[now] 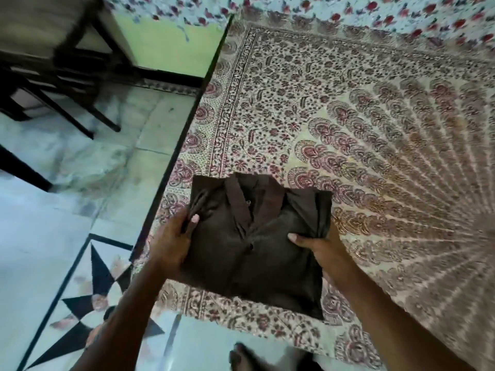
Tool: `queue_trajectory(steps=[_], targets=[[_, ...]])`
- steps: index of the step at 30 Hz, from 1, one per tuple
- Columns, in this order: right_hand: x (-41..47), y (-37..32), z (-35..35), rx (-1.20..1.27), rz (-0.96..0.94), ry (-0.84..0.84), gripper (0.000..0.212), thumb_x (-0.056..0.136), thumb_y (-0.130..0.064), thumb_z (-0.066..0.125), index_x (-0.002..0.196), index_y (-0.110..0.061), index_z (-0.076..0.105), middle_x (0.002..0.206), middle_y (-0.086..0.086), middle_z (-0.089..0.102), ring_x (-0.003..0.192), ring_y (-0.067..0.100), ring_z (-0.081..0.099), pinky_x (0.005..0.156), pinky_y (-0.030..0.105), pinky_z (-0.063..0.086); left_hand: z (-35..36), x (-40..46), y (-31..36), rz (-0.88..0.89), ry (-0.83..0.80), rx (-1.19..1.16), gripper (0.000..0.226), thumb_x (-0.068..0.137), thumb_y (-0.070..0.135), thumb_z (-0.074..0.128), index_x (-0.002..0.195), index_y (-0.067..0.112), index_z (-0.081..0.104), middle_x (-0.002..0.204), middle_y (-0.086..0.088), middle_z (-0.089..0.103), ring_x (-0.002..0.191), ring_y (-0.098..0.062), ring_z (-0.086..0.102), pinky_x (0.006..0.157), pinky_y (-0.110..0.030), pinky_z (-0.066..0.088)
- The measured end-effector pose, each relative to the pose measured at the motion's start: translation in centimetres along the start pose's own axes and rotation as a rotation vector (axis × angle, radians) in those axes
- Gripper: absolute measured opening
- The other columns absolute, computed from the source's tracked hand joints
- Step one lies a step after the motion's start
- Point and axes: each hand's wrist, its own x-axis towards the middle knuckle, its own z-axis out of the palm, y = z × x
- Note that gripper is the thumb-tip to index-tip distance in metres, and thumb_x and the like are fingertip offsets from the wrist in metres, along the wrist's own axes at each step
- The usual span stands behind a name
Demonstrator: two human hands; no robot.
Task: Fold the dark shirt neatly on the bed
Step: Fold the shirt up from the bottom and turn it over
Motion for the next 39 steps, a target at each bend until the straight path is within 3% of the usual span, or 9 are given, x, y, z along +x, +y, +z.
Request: queue_trajectory(steps=[5, 9, 11, 16, 24, 28, 32, 36, 39], targets=[[3.2, 3.3, 4.7, 0.082, 0.247, -0.045, 0.053, 0.064, -0.032, 0.099, 0.112, -0.026, 0.077, 0.119, 0.002, 0.078, 0.108, 0.027, 0.074, 0.102, 0.052, 0.056, -1.9, 3.2, -1.7, -0.048, 0.012, 0.104, 0.046, 0.106, 0.031, 0.056, 0.149, 0.014, 0.054, 0.145, -0.02, 0.061, 0.133, -0.041, 0.057, 0.104, -0.042, 0.045], [4.4, 4.6, 6.2, -0.012, 0.203, 0.09, 0.03, 0.085, -0.004, 0.084, 0.1, -0.028, 0.075, 0.099, -0.008, 0.081, 0.097, 0.019, 0.076, 0.083, 0.035, 0.063, -2.7, 4.2, -5.8, -0.175, -0.109, 0.08, 0.071, 0.09, 0.065, 0.062, 0.151, 0.03, 0.049, 0.138, -0.014, 0.067, 0.123, -0.037, 0.065, 0.102, -0.049, 0.054], [3.9, 5.2, 6.2, -0.069, 0.242, 0.137, 0.025, 0.085, -0.012, 0.085, 0.105, -0.025, 0.076, 0.104, -0.003, 0.081, 0.101, 0.024, 0.076, 0.085, 0.039, 0.062, -3.2, 3.8, -8.1, -0.244, -0.22, 0.073, 0.092, 0.07, 0.069, 0.078, 0.149, 0.039, 0.042, 0.134, -0.003, 0.069, 0.116, -0.028, 0.07, 0.096, -0.05, 0.06], [-0.1, 6.1, 5.5, -0.311, 0.328, 0.114, 0.079, 0.059, -0.051, 0.096, 0.126, -0.024, 0.064, 0.113, -0.006, 0.077, 0.104, 0.019, 0.073, 0.092, 0.042, 0.06, -4.7, 1.1, -9.7, -0.233, -0.399, 0.18, 0.098, 0.076, 0.048, 0.088, 0.154, 0.043, 0.028, 0.14, -0.005, 0.063, 0.119, -0.031, 0.067, 0.095, -0.044, 0.06], [-3.9, 8.2, 5.7, -0.585, 0.406, 0.079, 0.103, 0.08, -0.01, 0.087, 0.151, -0.037, 0.018, 0.123, 0.002, 0.064, 0.11, 0.028, 0.066, 0.08, 0.031, 0.051, -3.1, 0.4, -10.4, -0.212, -0.213, 0.31, 0.076, 0.091, 0.032, 0.076, 0.149, 0.038, 0.027, 0.13, -0.02, 0.068, 0.111, -0.048, 0.067, 0.087, -0.058, 0.056], [-4.5, 7.4, 7.2, -0.654, 0.401, 0.189, 0.105, 0.081, -0.017, 0.089, 0.157, -0.031, 0.017, 0.128, 0.016, 0.067, 0.113, 0.041, 0.068, 0.086, 0.038, 0.054, -2.2, -0.4, -9.4, -0.235, -0.077, 0.406, 0.074, 0.084, 0.031, 0.077, 0.145, 0.029, 0.036, 0.128, -0.02, 0.066, 0.113, -0.047, 0.063, 0.081, -0.051, 0.052], [-4.1, 6.3, 8.4, -0.856, 0.273, 0.51, 0.097, 0.085, -0.036, 0.084, 0.161, -0.023, 0.024, 0.14, 0.024, 0.056, 0.127, 0.048, 0.055, 0.1, 0.057, 0.049, -2.0, 0.4, -7.5, -0.062, 0.125, 0.236, 0.067, 0.086, 0.017, 0.075, 0.144, 0.013, 0.042, 0.136, -0.018, 0.044, 0.127, -0.046, 0.045, 0.103, -0.061, 0.047], [-0.1, 5.4, 9.4, -0.738, -0.047, 0.568, 0.074, 0.096, -0.03, 0.072, 0.159, -0.03, 0.032, 0.14, 0.014, 0.06, 0.126, 0.037, 0.059, 0.11, 0.061, 0.044, -1.4, 5.2, -6.0, 0.075, 0.05, 0.139, 0.059, 0.094, 0.024, 0.072, 0.145, 0.018, 0.043, 0.142, -0.011, 0.042, 0.132, -0.039, 0.047, 0.107, -0.057, 0.048], [4.1, 4.3, 10.0, -0.718, 0.001, 0.527, 0.068, 0.098, -0.028, 0.071, 0.157, -0.031, 0.037, 0.153, 0.004, 0.054, 0.14, 0.033, 0.049, 0.115, 0.061, 0.038, -1.2, 8.6, -5.0, 0.103, -0.027, 0.203, 0.049, 0.094, 0.026, 0.073, 0.138, 0.012, 0.055, 0.136, -0.015, 0.056, 0.126, -0.037, 0.053, 0.101, -0.051, 0.05]])
